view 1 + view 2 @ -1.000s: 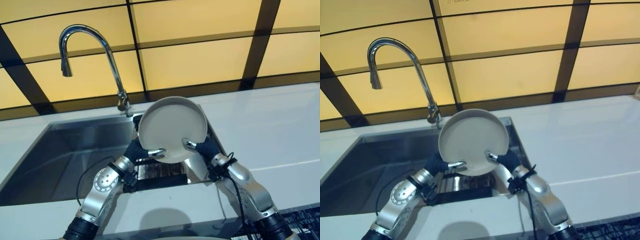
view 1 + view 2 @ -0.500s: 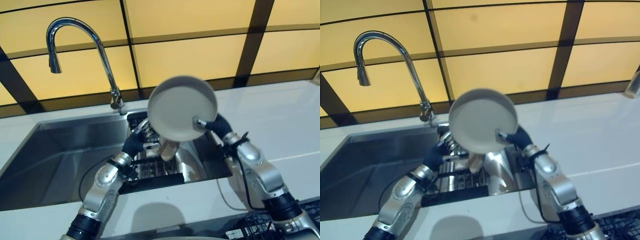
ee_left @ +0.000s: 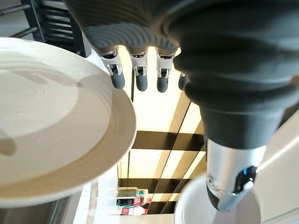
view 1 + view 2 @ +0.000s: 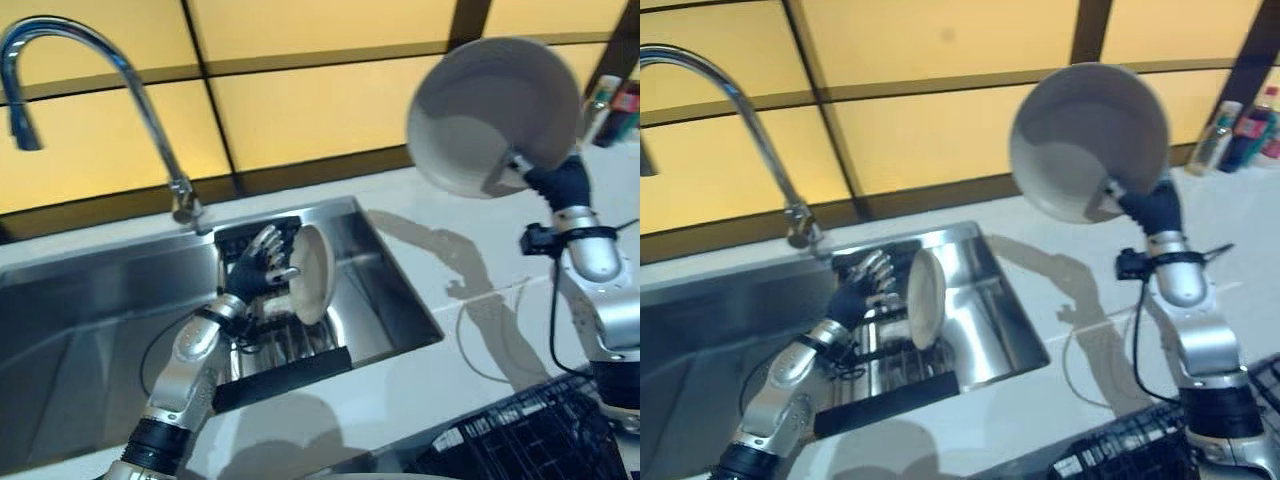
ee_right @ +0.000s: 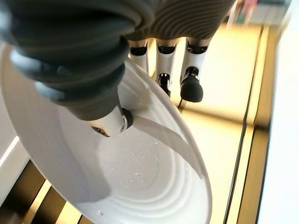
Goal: Pick up plates and place into dishwasher.
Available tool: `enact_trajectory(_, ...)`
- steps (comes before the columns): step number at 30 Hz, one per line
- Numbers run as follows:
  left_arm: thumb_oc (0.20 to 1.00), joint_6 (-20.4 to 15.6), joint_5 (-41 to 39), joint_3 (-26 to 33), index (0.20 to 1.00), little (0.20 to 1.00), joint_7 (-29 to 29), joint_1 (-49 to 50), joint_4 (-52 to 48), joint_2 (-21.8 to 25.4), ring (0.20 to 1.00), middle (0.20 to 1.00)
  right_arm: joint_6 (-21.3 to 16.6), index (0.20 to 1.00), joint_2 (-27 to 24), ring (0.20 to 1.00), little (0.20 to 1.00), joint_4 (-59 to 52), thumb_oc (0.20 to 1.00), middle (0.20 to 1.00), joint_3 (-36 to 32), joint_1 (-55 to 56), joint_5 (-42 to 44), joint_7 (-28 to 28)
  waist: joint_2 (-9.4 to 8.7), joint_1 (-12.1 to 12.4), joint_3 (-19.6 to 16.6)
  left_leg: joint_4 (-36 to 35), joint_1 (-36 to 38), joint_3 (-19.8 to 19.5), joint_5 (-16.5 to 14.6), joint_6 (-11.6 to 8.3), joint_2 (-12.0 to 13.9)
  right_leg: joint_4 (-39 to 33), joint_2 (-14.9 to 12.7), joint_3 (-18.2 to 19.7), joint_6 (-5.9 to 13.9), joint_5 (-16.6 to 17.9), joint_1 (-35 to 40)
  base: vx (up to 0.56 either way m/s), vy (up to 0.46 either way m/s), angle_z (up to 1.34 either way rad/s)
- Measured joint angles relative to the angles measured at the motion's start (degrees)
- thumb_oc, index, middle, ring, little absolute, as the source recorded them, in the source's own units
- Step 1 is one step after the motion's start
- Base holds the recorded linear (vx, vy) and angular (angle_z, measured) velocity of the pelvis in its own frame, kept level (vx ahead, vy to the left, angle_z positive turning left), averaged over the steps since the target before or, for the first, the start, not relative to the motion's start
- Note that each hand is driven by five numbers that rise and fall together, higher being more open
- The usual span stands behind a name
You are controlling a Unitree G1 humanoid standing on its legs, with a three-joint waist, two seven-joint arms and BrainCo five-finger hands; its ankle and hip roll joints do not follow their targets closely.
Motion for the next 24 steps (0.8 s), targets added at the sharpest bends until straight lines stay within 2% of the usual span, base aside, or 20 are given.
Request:
enact_trajectory(3, 1.000, 0.4, -1.3, 0.8, 1.000, 1.000, 0.0, -0.5, 0.5, 1.2, 1.000, 1.000, -0.2, 0.200, 0.0, 0.200, 0.200, 0.1, 0.200, 0.200, -4.3, 6.7, -0.7, -1.5, -0.30, -3.1, 0.3, 0.0, -0.3, 1.6, -0.2, 0.12, -0.2, 0.0, 0.1, 1.3, 0.20, 0.3, -0.8, 0.01, -0.058, -0.22)
enact_trajectory(6, 1.000, 0.4, -1.5, 2.3, 1.000, 1.000, 0.8, -0.6, 1.7, 1.3, 1.000, 1.000, -0.6, 0.200, 0.1, 0.200, 0.200, 0.2, 0.200, 0.200, -5.4, 11.6, -3.9, -3.0, 0.02, -4.8, 0.5, -0.1, -0.2, 3.4, -0.4, 0.02, 0.1, 0.1, 0.5, 3.6, 0.33, 0.7, -2.0, 0.04, -0.037, -0.40)
enact_trajectory(11, 1.000, 0.9, -1.5, 3.8, 1.000, 1.000, 2.3, -0.6, 2.1, 1.3, 1.000, 1.000, -0.9, 0.200, 0.1, 0.200, 0.200, 0.5, 0.200, 0.200, -10.5, 17.6, -6.3, -3.6, 1.56, -8.0, 0.9, -0.1, -0.1, 6.0, -1.3, 0.15, 0.2, 2.0, 0.9, 7.1, 0.77, 1.0, -4.5, 0.07, -0.012, -0.40)
enact_trajectory(14, 1.000, 0.9, -1.6, 4.2, 1.000, 1.000, 3.0, -0.7, 2.3, 1.2, 1.000, 1.000, -1.9, 0.200, 0.0, 0.200, 0.200, 1.3, 0.200, 0.200, -12.3, 19.7, -6.7, -3.3, 2.11, -10.8, 1.1, 0.0, -0.3, 6.8, -1.5, 0.41, 0.0, 4.0, 1.5, 9.7, 0.72, 1.0, -6.7, 0.04, -0.015, -0.43)
enact_trajectory(17, 1.000, 0.9, -1.5, 4.4, 1.000, 1.000, 4.2, -0.7, 2.5, 1.2, 1.000, 1.000, -2.6, 0.200, 0.1, 0.200, 0.200, 3.1, 0.200, 0.200, -13.5, 22.2, -6.9, -2.3, 2.18, -10.8, 1.4, 0.0, -0.3, 6.4, -1.9, 0.58, -0.3, 6.9, 2.6, 12.7, 0.70, 1.0, -10.0, 0.02, 0.020, -0.72)
enact_trajectory(24, 1.000, 0.9, -1.5, 4.4, 1.000, 1.000, 4.6, -0.3, 4.1, 0.7, 1.000, 1.000, -4.1, 0.200, 0.1, 0.200, 0.200, 5.7, 0.200, 0.200, -16.3, 27.4, -12.3, -2.0, 3.52, -13.0, 1.8, -0.1, -0.2, 6.5, -2.3, 0.65, -0.7, 10.6, 2.6, 13.7, 0.57, 0.7, -13.1, -0.01, 0.062, -0.29)
